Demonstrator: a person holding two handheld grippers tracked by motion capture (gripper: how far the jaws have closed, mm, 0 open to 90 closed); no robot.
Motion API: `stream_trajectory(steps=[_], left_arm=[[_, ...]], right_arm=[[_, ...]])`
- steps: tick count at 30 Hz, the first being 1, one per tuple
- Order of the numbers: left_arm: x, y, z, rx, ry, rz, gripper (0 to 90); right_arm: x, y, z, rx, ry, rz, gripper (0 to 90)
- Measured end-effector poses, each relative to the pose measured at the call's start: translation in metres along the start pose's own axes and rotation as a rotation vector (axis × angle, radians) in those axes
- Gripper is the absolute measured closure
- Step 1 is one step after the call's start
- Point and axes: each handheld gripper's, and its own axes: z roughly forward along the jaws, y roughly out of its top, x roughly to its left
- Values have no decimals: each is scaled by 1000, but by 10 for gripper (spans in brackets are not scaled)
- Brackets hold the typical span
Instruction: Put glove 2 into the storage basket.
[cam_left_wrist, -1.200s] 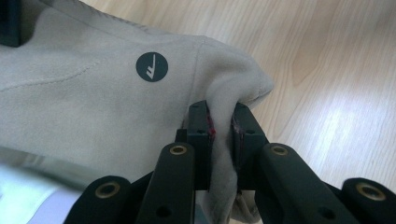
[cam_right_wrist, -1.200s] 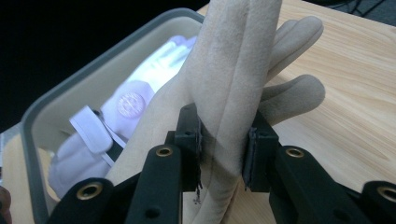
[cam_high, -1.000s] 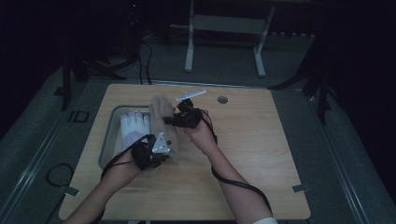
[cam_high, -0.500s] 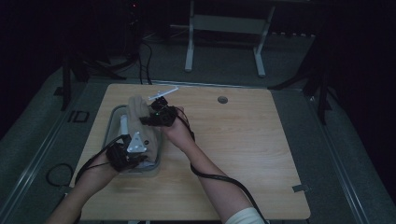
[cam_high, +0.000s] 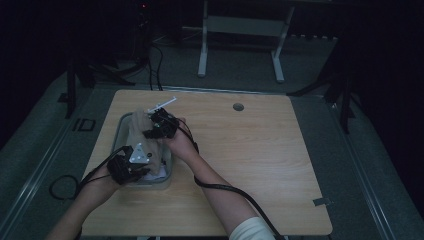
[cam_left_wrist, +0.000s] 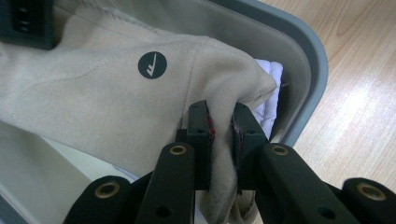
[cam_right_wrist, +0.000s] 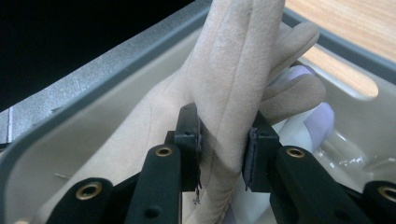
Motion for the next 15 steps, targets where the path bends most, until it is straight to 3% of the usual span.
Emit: stream_trajectory(steps=[9, 15], left_arm=[[3, -2, 11, 10, -27, -24, 804], [5, -5, 16, 4, -39, -44, 800]], right_arm=[[-7, -6, 11, 41, -25, -7, 693], [-5, -9, 14, 27, -62, -25, 580]])
